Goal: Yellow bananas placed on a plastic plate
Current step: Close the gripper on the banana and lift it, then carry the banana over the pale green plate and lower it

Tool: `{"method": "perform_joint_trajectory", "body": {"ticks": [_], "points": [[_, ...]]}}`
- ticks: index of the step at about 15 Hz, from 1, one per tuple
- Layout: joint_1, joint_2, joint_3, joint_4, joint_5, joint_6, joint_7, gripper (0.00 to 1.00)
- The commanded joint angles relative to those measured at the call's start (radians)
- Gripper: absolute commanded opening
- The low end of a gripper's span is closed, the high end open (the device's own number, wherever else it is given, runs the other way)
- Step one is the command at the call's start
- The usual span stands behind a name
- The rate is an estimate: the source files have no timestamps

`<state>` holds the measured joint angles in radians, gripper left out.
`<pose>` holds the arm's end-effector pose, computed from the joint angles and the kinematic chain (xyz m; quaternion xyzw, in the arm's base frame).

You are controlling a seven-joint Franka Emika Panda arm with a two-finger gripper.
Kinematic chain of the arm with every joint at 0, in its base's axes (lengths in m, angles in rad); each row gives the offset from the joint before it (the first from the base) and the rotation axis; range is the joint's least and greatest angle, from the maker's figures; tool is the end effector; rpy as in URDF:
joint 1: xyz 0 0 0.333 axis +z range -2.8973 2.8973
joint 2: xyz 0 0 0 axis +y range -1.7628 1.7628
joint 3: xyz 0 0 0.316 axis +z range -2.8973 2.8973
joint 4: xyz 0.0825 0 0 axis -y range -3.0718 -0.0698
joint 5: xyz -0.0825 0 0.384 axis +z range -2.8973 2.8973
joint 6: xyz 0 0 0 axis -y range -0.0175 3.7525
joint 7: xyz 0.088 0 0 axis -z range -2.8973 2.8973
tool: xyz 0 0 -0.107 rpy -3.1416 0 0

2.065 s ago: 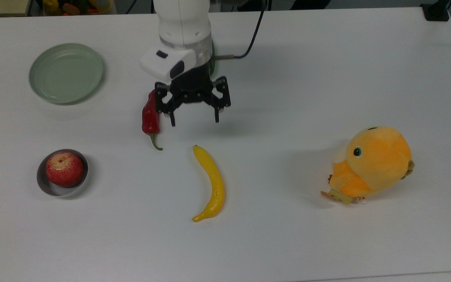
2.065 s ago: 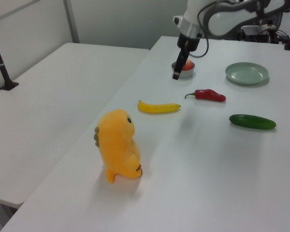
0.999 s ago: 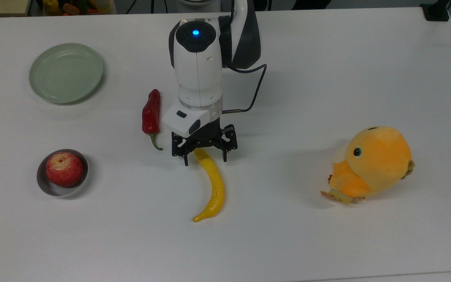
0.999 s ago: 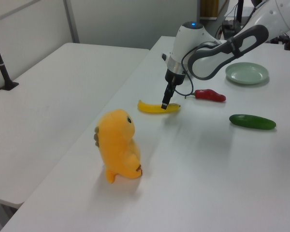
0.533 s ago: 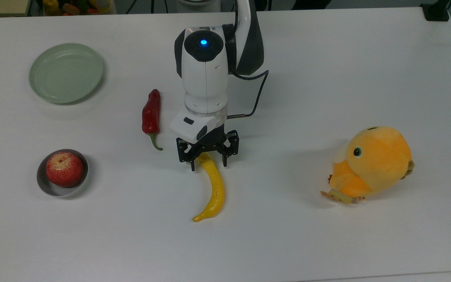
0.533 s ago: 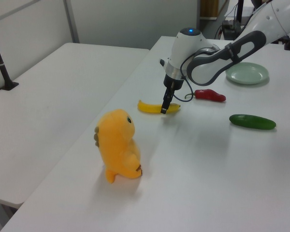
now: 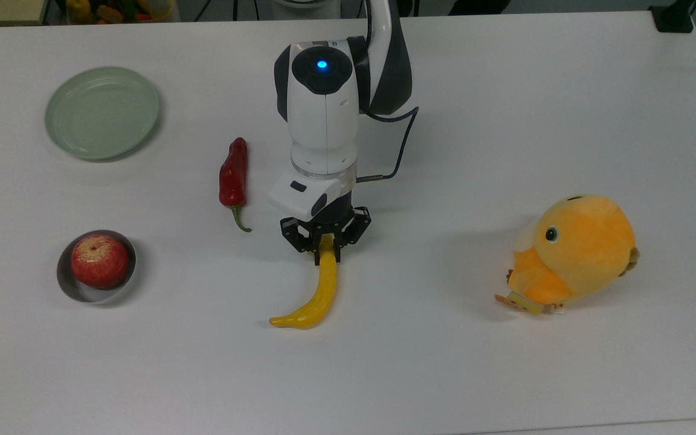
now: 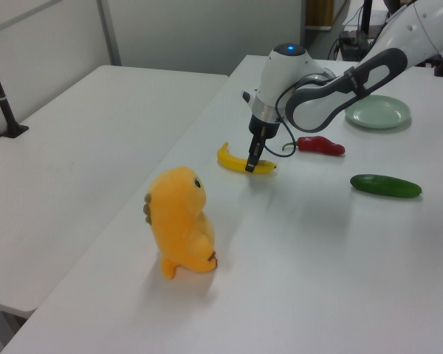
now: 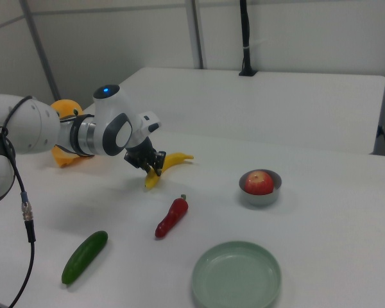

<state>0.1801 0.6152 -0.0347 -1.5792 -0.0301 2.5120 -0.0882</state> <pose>0.7183 0.1097 0.3122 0.9786 0.1303 0.1587 0.0155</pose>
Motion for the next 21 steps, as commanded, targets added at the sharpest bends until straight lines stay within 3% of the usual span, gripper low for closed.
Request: {"method": "perform_joint_trajectory", "body": {"ticks": [1, 7, 15, 17, 19, 21], "points": [[-0.007, -0.055, 0.004, -0.004, -0.010, 0.007, 0.030, 0.02], [-0.070, -0.242, 0.006, -0.008, 0.007, -0.232, 0.028, 0.02], [-0.155, -0.423, -0.008, -0.041, 0.016, -0.570, 0.004, 0.02], [-0.186, -0.459, -0.022, -0.056, 0.016, -0.637, -0.056, 0.02], [-0.223, -0.497, -0.063, -0.091, 0.031, -0.721, -0.198, 0.02], [-0.258, -0.497, -0.091, -0.116, 0.035, -0.755, -0.229, 0.02]]}}
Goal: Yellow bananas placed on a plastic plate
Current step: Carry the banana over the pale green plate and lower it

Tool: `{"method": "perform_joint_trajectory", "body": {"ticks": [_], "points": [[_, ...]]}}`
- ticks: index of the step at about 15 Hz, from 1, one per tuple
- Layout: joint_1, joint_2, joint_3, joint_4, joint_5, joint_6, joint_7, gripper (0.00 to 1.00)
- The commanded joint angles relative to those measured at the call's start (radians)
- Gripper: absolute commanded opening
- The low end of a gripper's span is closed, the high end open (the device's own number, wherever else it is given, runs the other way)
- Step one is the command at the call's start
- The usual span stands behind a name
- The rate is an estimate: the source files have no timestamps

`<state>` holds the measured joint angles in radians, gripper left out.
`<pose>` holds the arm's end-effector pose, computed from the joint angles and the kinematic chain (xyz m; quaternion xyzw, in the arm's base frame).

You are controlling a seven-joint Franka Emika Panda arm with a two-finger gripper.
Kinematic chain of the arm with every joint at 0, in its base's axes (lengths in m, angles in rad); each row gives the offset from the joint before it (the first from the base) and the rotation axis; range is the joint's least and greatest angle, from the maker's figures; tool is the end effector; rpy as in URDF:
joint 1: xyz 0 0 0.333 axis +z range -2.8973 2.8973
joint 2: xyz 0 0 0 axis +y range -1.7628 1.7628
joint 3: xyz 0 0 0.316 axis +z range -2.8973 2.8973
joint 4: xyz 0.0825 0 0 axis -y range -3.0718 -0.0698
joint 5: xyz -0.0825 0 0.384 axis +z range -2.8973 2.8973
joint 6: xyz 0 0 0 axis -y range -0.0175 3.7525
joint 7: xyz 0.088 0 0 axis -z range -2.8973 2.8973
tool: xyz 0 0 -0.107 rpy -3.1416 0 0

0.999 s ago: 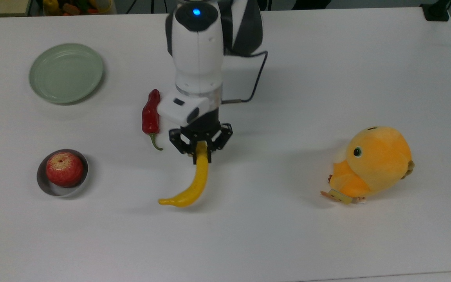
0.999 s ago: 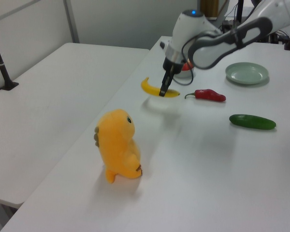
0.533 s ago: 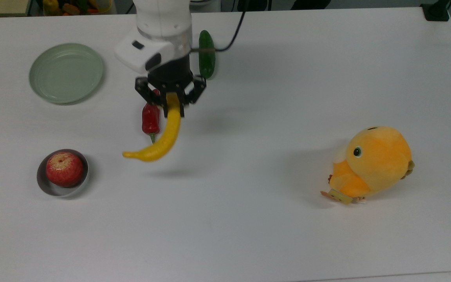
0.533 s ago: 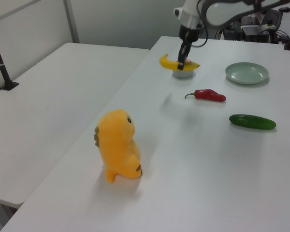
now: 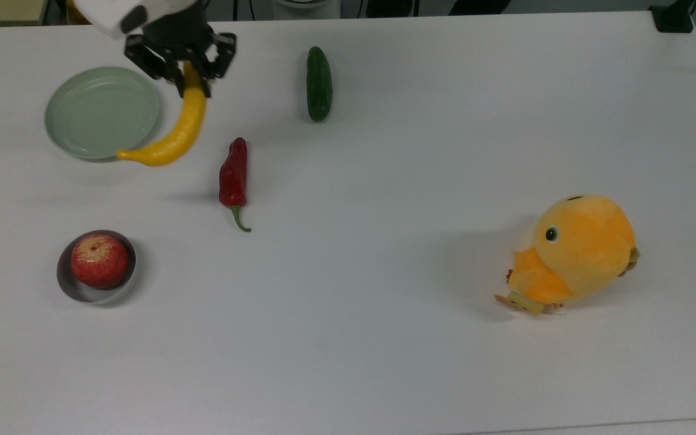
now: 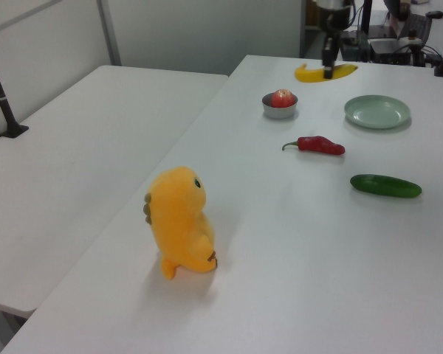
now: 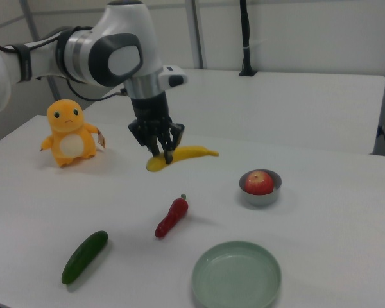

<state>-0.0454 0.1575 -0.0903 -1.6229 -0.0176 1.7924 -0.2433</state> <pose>0.6076 -0.0810 0.5274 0.9983 0.0562 0.0032 0.0166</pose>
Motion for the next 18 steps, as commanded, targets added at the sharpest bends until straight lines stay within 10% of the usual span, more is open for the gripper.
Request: {"method": "perform_joint_trajectory", "body": {"ticks": [1, 9, 18], "points": [[-0.069, -0.036, -0.038, -0.090, 0.022, -0.038, -0.105, 0.02], [-0.191, -0.004, -0.118, -0.198, 0.022, 0.020, -0.364, 0.02], [-0.202, 0.063, -0.129, -0.302, 0.024, 0.275, -0.358, 0.03]]}}
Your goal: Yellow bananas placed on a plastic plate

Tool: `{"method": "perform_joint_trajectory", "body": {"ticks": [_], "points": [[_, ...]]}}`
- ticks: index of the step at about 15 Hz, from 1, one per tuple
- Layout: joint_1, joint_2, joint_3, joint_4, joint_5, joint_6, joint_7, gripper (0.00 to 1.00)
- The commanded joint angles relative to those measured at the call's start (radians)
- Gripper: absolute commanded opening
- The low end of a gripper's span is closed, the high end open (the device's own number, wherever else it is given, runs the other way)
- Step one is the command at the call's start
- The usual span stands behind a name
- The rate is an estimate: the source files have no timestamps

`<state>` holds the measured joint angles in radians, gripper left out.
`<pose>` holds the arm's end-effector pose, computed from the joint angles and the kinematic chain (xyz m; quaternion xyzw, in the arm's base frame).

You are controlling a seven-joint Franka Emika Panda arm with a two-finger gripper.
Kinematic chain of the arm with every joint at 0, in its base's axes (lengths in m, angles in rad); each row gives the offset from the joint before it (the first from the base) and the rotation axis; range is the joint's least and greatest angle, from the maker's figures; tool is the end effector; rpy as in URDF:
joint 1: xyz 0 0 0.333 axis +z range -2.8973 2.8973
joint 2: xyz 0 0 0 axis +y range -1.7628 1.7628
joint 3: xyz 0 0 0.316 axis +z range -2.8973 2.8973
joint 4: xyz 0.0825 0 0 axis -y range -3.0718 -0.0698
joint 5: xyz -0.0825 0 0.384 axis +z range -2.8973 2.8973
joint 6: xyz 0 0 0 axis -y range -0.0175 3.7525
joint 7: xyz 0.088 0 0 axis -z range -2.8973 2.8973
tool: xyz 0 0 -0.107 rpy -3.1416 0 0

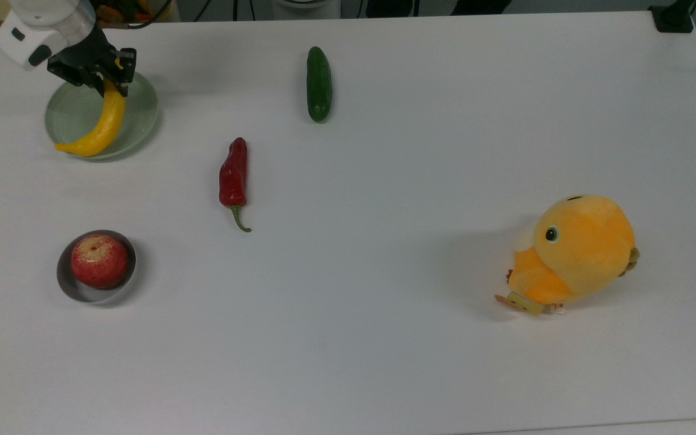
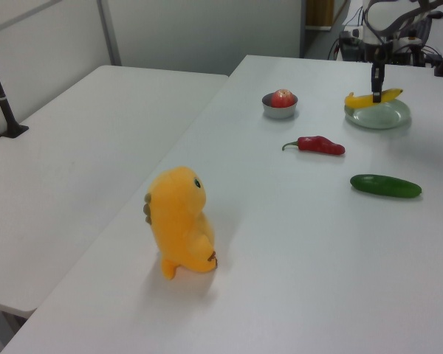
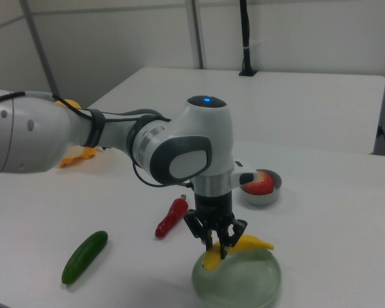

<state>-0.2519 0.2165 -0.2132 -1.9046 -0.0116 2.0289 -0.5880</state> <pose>0.5351 -0.2636 0.3816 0.9965 0.0655 -0.0518 0.0022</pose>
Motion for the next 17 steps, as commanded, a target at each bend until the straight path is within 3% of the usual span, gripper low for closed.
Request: {"method": "perform_joint_trajectory", "body": {"ticks": [1, 2, 3, 4, 5, 9, 12, 15, 17], "points": [[0.008, 0.020, -0.005, -0.019, 0.018, 0.034, -0.013, 0.07], [0.009, 0.021, -0.005, -0.017, 0.018, 0.030, -0.015, 0.13], [0.009, 0.020, -0.005, -0.017, 0.018, 0.025, -0.013, 0.27], [0.009, 0.020, -0.005, -0.016, 0.018, 0.022, -0.012, 0.66], [0.009, 0.017, -0.005, -0.014, 0.018, 0.020, -0.004, 0.97], [0.013, -0.009, 0.003, -0.002, 0.019, -0.012, 0.007, 1.00], [0.043, -0.020, 0.021, 0.094, 0.018, -0.105, 0.071, 1.00], [0.085, -0.046, 0.029, 0.208, 0.018, -0.206, 0.222, 1.00], [0.123, -0.125, 0.029, 0.255, 0.018, -0.277, 0.383, 1.00]]}}
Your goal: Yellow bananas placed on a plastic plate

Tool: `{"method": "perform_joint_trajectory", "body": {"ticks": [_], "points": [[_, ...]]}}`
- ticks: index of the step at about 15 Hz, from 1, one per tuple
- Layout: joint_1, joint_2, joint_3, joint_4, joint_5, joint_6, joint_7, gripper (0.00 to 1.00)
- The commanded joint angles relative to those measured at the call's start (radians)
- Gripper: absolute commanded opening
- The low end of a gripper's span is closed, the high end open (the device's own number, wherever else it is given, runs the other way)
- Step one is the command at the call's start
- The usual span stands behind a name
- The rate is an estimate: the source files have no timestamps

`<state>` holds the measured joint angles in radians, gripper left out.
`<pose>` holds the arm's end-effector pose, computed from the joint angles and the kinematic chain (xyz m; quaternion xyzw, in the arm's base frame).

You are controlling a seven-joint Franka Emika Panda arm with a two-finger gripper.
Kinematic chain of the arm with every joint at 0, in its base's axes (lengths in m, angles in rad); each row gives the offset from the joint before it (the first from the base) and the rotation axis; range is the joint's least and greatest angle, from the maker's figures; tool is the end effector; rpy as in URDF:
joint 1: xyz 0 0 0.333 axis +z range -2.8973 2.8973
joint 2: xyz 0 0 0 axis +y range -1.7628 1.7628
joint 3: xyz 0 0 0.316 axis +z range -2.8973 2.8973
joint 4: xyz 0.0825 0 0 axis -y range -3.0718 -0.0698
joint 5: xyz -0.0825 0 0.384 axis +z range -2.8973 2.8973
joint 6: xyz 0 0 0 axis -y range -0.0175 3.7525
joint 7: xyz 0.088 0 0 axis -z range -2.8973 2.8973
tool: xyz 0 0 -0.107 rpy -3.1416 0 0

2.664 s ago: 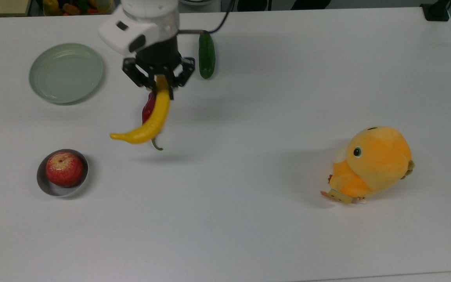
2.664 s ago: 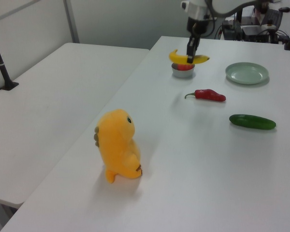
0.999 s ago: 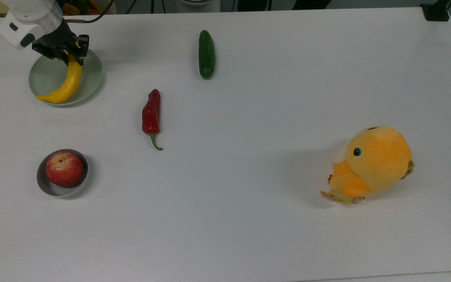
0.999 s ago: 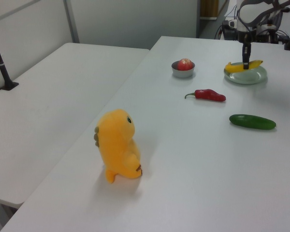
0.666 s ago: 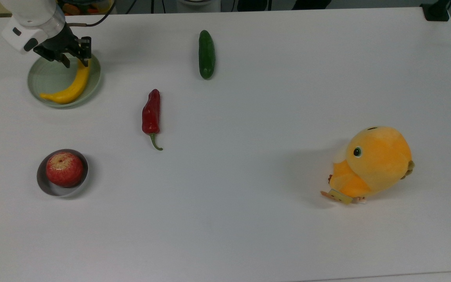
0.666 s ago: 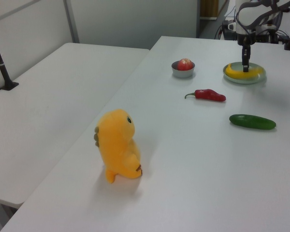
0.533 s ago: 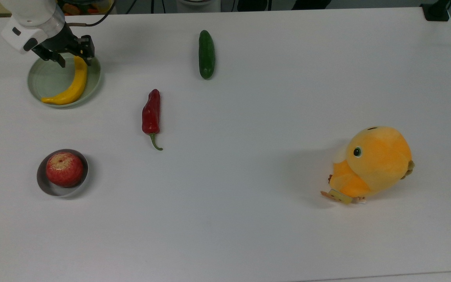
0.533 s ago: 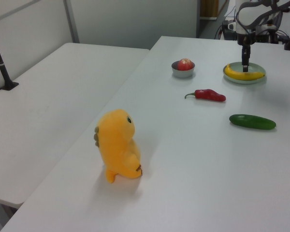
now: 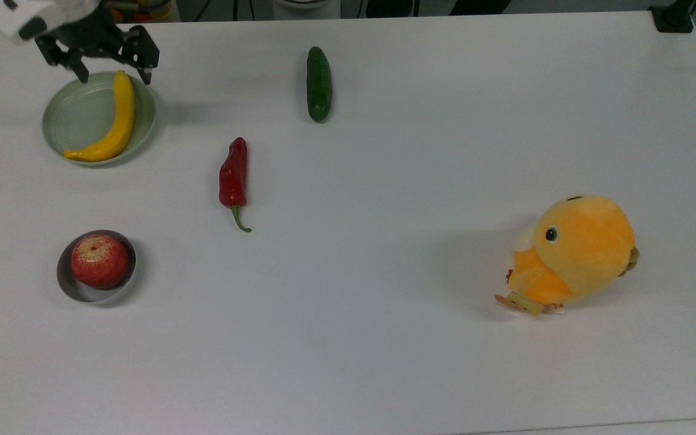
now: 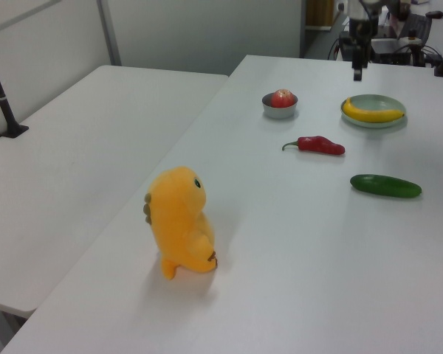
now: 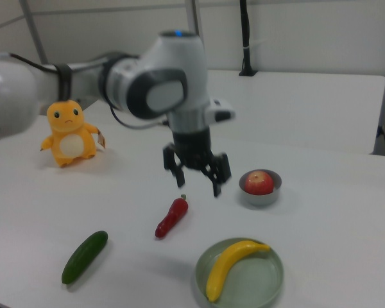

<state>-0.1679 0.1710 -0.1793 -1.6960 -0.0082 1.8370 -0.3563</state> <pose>0.5762 -0.2025 0.4892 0.9997 0.0068 -0.0194 0.0133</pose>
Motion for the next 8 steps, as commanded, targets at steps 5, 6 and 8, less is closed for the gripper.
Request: {"method": "perform_joint_trajectory", "body": {"ticks": [5, 6, 8], "points": [[0.184, -0.243, -0.005, 0.079, 0.016, -0.208, 0.404, 1.00], [0.212, -0.255, -0.005, 0.079, 0.016, -0.226, 0.419, 1.00], [0.266, -0.268, -0.005, 0.076, 0.016, -0.252, 0.453, 1.00]]}}
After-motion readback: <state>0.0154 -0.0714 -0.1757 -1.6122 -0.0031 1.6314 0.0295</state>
